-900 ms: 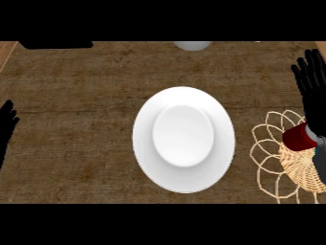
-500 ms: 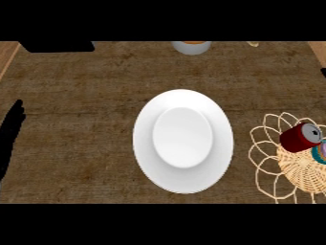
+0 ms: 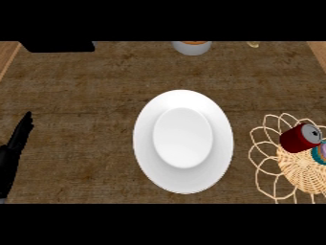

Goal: Pick the cupcake from the placemat and place it in the plate

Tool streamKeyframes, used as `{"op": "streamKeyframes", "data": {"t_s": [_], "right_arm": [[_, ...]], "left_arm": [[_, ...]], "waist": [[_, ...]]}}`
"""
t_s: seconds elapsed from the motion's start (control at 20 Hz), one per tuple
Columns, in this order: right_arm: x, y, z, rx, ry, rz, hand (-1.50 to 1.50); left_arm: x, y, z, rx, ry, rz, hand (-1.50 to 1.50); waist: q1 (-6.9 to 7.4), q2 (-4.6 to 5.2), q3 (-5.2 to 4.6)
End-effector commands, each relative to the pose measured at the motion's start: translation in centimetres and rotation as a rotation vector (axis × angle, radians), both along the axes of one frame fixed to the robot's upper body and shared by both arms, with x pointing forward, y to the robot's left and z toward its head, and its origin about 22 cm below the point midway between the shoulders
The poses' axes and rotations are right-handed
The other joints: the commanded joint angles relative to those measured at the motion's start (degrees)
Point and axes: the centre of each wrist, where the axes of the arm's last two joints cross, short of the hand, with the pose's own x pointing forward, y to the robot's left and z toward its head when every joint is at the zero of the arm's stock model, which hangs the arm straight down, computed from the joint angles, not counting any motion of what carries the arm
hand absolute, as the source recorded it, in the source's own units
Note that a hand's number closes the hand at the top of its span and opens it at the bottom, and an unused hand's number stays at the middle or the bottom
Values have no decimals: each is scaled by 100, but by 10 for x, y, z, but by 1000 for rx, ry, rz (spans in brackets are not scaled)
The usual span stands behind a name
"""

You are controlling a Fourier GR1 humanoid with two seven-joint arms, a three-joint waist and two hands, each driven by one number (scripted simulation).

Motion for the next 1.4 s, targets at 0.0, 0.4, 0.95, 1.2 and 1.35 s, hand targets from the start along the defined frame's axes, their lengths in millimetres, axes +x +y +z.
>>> {"op": "streamKeyframes", "data": {"t_s": [0.0, 0.4, 0.95, 1.2, 1.35], "right_arm": [[-32, -22, 5, -54, -3, 70, -150], [-45, -63, 64, -495, 229, 295, -150], [19, -53, 74, -793, 479, 393, -150], [41, -40, 71, -882, 557, 469, -150], [45, -44, 58, -957, 601, 502, -150]], "left_arm": [[6, 0, 11, 7, -2, -14, 0], [0, -7, 4, -4, -19, -24, 0], [1, -11, -7, 5, -25, -47, 0], [8, -6, 12, 2, -9, -33, 0], [-4, -8, -11, 7, -23, -45, 0]], "waist": [[44, 8, -4], [54, 11, 4], [238, 50, 4], [199, 34, 1], [276, 57, 8]]}}
